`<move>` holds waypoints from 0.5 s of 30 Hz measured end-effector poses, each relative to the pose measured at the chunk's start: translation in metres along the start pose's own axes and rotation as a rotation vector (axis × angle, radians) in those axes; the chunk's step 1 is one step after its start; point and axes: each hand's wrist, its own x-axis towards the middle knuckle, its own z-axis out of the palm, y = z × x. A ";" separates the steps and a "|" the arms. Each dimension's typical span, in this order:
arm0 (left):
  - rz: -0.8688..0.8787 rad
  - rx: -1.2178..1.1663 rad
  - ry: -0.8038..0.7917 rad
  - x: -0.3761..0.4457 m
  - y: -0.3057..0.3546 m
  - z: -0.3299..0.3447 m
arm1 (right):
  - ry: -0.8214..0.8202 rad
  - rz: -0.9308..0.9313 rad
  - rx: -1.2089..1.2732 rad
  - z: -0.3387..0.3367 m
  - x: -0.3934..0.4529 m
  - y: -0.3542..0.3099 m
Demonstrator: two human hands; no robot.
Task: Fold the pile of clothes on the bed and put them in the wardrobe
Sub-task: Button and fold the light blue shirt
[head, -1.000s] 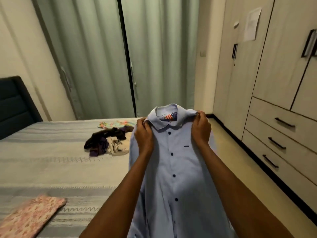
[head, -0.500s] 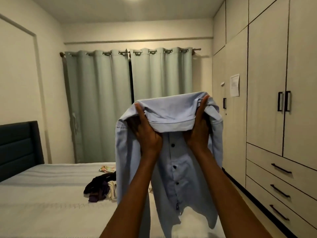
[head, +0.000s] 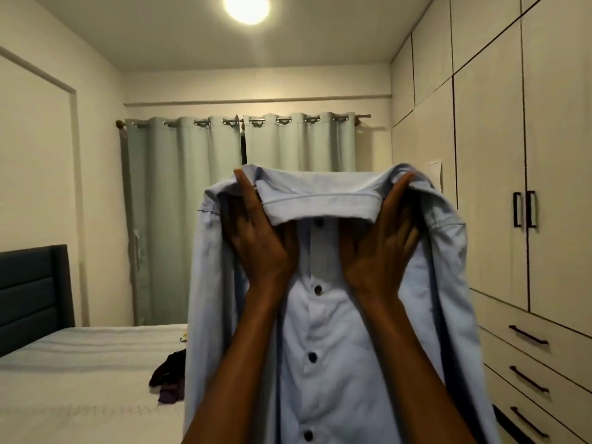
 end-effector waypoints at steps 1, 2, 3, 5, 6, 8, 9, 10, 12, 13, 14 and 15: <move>-0.033 0.005 -0.057 -0.015 -0.007 0.003 | -0.044 0.007 -0.012 0.002 -0.015 0.009; -0.065 0.011 -0.121 -0.033 -0.015 0.006 | -0.091 0.017 -0.015 0.004 -0.030 0.019; -0.099 0.027 -0.188 -0.057 -0.024 0.009 | -0.152 0.048 -0.015 0.006 -0.052 0.032; -0.148 0.060 -0.295 -0.110 -0.044 0.014 | -0.244 0.082 -0.043 0.012 -0.100 0.059; -0.180 0.076 -0.338 -0.138 -0.054 0.015 | -0.283 0.090 -0.081 0.015 -0.125 0.076; -0.262 0.095 -0.422 -0.196 -0.075 0.013 | -0.467 0.175 -0.103 0.014 -0.177 0.107; -0.301 0.097 -0.451 -0.223 -0.083 0.010 | -0.575 0.240 -0.081 0.011 -0.201 0.120; -0.341 0.088 -0.489 -0.249 -0.091 0.006 | -0.658 0.292 -0.054 0.008 -0.224 0.129; -0.419 0.067 -0.574 -0.299 -0.106 -0.001 | -0.753 0.416 -0.031 0.004 -0.271 0.150; -0.437 0.071 -0.623 -0.328 -0.116 -0.002 | -0.790 0.533 -0.012 0.001 -0.295 0.160; -0.455 0.081 -0.665 -0.353 -0.125 -0.002 | -0.842 0.683 0.003 0.011 -0.332 0.191; -0.478 0.098 -0.715 -0.379 -0.136 -0.002 | -0.987 0.767 0.056 0.016 -0.375 0.234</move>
